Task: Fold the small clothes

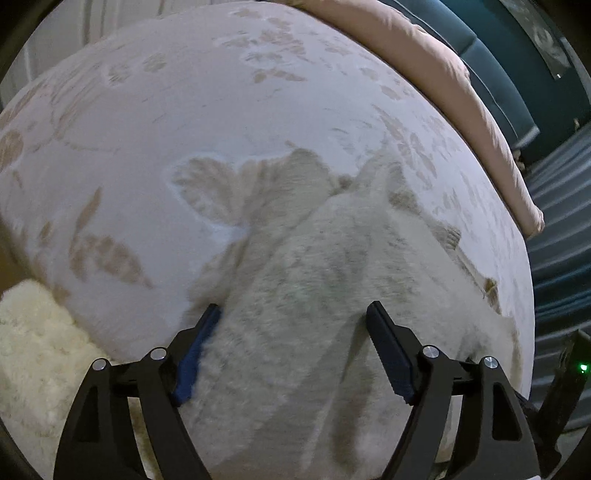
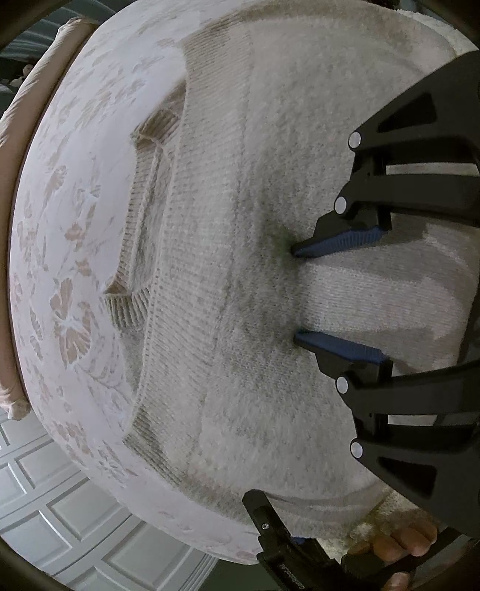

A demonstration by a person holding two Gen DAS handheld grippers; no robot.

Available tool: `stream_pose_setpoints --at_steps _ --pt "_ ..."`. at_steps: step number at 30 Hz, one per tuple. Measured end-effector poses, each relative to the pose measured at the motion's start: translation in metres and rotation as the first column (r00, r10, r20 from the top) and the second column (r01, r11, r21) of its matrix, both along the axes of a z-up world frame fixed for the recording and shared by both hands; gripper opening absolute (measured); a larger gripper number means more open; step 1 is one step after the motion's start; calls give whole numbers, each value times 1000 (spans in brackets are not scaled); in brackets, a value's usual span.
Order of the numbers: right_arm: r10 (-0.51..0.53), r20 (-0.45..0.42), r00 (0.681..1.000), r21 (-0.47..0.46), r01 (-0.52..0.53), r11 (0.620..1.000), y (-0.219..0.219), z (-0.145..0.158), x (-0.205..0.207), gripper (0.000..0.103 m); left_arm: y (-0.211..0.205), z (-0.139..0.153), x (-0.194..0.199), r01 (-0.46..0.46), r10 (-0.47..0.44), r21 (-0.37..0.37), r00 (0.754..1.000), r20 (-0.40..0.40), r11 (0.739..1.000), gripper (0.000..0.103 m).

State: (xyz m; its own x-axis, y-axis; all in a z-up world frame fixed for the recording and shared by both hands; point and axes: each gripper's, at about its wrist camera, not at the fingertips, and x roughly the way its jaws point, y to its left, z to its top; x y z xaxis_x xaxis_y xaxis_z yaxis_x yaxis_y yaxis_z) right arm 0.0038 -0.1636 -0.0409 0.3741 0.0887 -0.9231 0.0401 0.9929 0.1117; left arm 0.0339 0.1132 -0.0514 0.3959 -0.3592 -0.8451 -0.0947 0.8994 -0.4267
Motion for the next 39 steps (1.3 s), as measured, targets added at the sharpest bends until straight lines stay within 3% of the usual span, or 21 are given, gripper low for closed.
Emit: stream_pose_setpoints --at_steps 1,3,4,9,13,15,19,22,25,27,30,31,32,33,34,35,36,39 --pt "0 4 1000 1 0 1000 0 0 -2 42 -1 1 0 7 -7 -1 1000 3 1000 61" --pt "1 13 1000 9 -1 1000 -1 1 -3 42 -4 5 0 30 -30 -23 1000 8 999 31" --pt "-3 19 1000 21 2 1000 -3 2 -4 42 -6 10 -1 43 -42 -33 999 17 999 24" --pt "-42 65 997 156 31 987 -20 22 -25 50 -26 57 -18 103 -100 -21 986 132 994 17" --pt "-102 117 988 181 80 980 -56 42 -57 50 -72 113 -36 217 -206 -20 948 243 976 14" --pt "-153 134 979 190 126 974 -84 48 -76 50 -110 139 -47 304 -293 11 908 300 953 12" --pt "-271 149 951 181 243 953 -142 55 -115 51 -184 157 -62 454 -431 13 838 334 891 12" --pt "-349 152 925 161 326 932 -179 54 -142 51 -245 150 -73 557 -535 21 786 312 830 12" --pt "-422 141 896 174 397 901 -209 47 -164 51 -302 118 -86 628 -627 78 744 231 775 12" --pt "-462 129 878 184 436 881 -224 42 -173 51 -332 87 -96 656 -675 162 720 158 737 14" --pt "-484 128 865 207 454 867 -236 43 -179 51 -338 70 -110 665 -701 233 698 145 710 18" --pt "-484 136 864 210 453 867 -238 45 -181 52 -335 74 -116 661 -700 237 695 163 712 21" --pt "-483 144 864 218 448 867 -240 47 -180 55 -328 82 -121 658 -697 233 691 191 716 35" --pt "-483 150 863 232 444 866 -241 48 -180 59 -321 92 -126 657 -693 222 689 212 720 60" --pt "-481 156 863 252 436 864 -242 50 -179 61 -313 99 -130 652 -685 210 691 229 728 72" --pt "-476 160 865 283 422 861 -242 51 -176 61 -301 110 -133 628 -658 199 705 263 752 81" --pt "-472 159 867 315 408 857 -243 52 -175 62 -288 118 -137 605 -631 185 716 299 774 81" --pt "-469 134 873 408 383 829 -243 51 -163 64 -265 123 -142 587 -615 186 731 296 788 82"
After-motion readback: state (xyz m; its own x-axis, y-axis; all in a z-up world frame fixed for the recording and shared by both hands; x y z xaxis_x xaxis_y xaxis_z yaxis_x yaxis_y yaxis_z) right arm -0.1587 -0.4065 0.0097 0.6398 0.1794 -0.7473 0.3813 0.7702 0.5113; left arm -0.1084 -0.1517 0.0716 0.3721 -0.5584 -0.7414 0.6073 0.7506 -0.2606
